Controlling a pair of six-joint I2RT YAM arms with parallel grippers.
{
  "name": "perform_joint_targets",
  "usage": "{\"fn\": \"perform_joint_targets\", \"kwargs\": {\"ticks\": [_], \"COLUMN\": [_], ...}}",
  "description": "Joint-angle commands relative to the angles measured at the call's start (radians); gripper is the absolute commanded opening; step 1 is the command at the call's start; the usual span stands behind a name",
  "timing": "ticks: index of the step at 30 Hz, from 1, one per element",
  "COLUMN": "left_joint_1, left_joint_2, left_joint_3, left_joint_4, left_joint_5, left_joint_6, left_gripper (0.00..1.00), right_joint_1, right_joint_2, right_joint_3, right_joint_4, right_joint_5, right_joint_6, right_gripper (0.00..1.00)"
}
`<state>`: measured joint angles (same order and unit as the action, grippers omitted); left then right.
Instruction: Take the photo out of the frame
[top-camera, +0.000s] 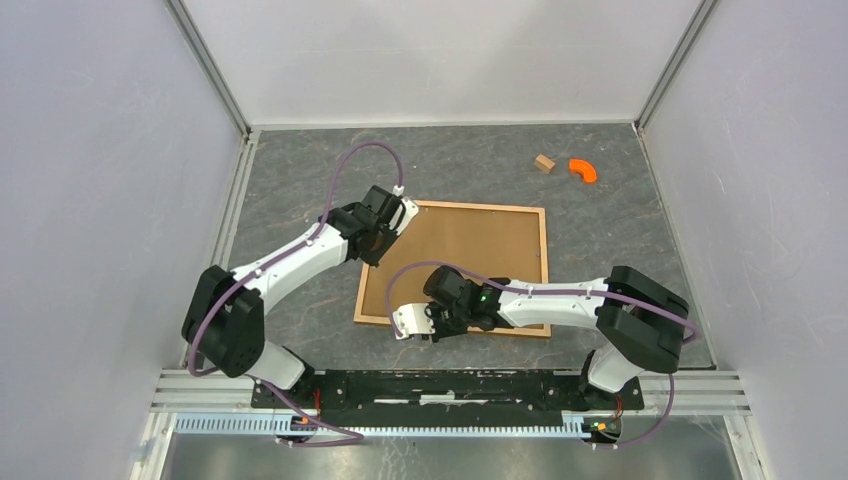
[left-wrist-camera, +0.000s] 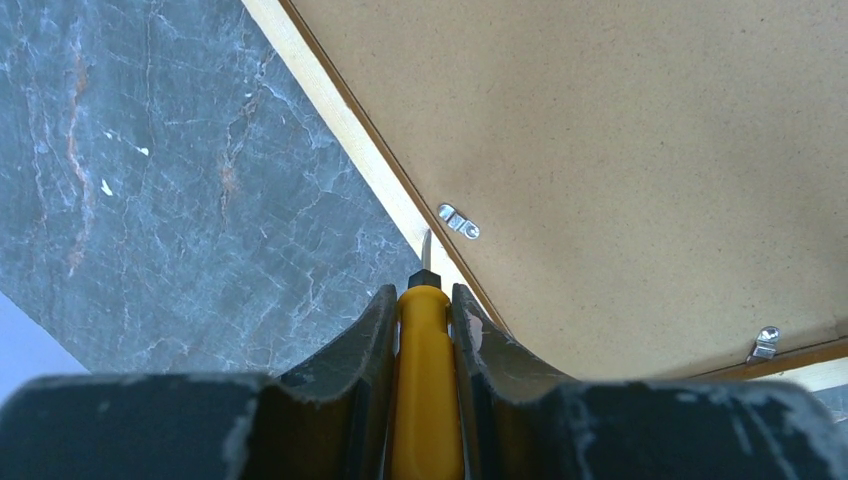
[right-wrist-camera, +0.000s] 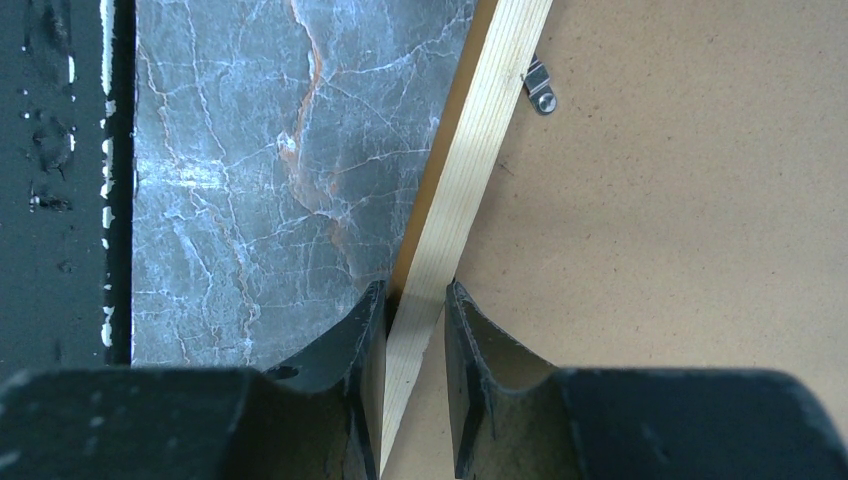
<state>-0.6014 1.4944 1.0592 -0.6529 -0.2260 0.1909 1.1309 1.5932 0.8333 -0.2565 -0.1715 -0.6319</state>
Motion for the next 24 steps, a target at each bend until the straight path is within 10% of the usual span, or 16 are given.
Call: {"fn": "perform_joint_targets", "kwargs": {"ticks": [1, 24], "left_joint_1": [0.005, 0.012], "left_joint_2": [-0.055, -0.067], "left_joint_3": [-0.008, -0.091], "left_joint_4": [0.031, 0.124], "left_joint_5": [0.008, -0.066], "left_joint_6": [-0.086, -0.277], "left_gripper": [0.02, 0.02], "right_joint_1": [0.018, 0.018], "right_joint_2": [0.035, 0.041], "right_joint_3": [-0.036, -0.035], "right_joint_4": [-0.046, -0.045], "right_joint_5": [-0.026, -0.018], "right_joint_6": [-0.018, -0.013], "right_gripper": [0.0, 0.0]}}
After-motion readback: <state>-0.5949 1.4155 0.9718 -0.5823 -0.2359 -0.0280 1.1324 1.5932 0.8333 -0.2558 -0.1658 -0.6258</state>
